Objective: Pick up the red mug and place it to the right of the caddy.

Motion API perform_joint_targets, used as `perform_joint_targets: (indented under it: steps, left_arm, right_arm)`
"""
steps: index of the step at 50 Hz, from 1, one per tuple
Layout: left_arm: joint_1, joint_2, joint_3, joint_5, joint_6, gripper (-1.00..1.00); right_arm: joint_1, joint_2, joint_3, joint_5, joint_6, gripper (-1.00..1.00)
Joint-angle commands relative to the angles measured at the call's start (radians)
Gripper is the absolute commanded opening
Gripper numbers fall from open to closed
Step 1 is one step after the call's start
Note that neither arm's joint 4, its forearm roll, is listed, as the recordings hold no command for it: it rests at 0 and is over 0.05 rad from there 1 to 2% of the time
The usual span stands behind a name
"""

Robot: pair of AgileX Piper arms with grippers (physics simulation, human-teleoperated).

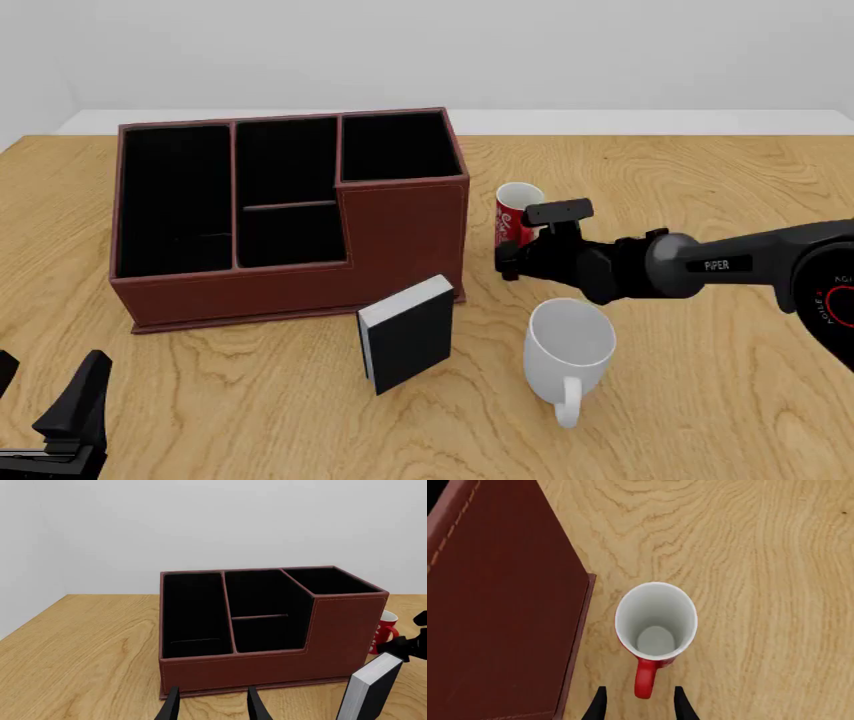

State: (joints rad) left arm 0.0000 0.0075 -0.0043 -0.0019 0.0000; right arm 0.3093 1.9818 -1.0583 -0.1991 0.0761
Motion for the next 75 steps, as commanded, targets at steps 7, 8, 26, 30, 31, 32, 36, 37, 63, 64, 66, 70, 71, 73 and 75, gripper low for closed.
perform_joint_targets:
  steps: [7, 8, 26, 30, 31, 32, 36, 37, 63, 64, 66, 70, 71, 73, 75]
  left_arm:
    - [0.0, 0.0, 0.0, 0.0, 0.0, 1.0]
    - [0.0, 0.0, 0.0, 0.0, 0.0, 1.0]
    - [0.0, 0.0, 0.0, 0.0, 0.0, 1.0]
    - [0.0, 0.0, 0.0, 0.0, 0.0, 1.0]
    - [0.0, 0.0, 0.0, 0.0, 0.0, 1.0]
    - [0.0, 0.0, 0.0, 0.0, 0.0, 1.0]
    - [0.0, 0.0, 0.0, 0.0, 0.0, 1.0]
    - [0.0, 0.0, 0.0, 0.0, 0.0, 1.0]
    - [0.0, 0.0, 0.0, 0.0, 0.0, 1.0]
    - [0.0, 0.0, 0.0, 0.0, 0.0, 1.0]
    - [0.0, 0.0, 0.0, 0.0, 0.0, 1.0]
    - [0.0, 0.0, 0.0, 0.0, 0.0, 1.0]
    - [0.0, 0.0, 0.0, 0.0, 0.0, 1.0]
    - [0.0, 0.0, 0.0, 0.0, 0.0, 1.0]
    - [0.0, 0.0, 0.0, 0.0, 0.0, 1.0]
  right_arm:
    - [0.004, 0.018, 0.028, 0.002, 0.029, 1.0]
    - [0.007, 0.016, 0.03, 0.001, 0.022, 1.0]
    - [-0.009, -0.055, 0.049, 0.013, 0.031, 1.0]
    - [-0.006, -0.078, 0.055, 0.02, 0.029, 1.0]
    - [-0.005, -0.08, 0.056, 0.019, 0.027, 1.0]
    - [-0.008, -0.083, 0.059, 0.019, 0.033, 1.0]
    - [0.0, -0.107, 0.08, 0.02, 0.032, 1.0]
    - [-0.004, -0.119, 0.083, 0.024, 0.029, 1.0]
    - [0.036, -0.635, 0.262, 0.169, 0.022, 1.0]
    - [0.037, -0.661, 0.269, 0.178, 0.021, 1.0]
    - [0.031, -0.712, 0.279, 0.198, 0.019, 1.0]
    - [0.029, -0.809, 0.289, 0.245, 0.005, 1.0]
    - [0.025, -0.847, 0.291, 0.263, 0.004, 1.0]
    - [0.028, -0.913, 0.293, 0.297, -0.004, 1.0]
    - [0.025, -0.977, 0.293, 0.328, -0.024, 1.0]
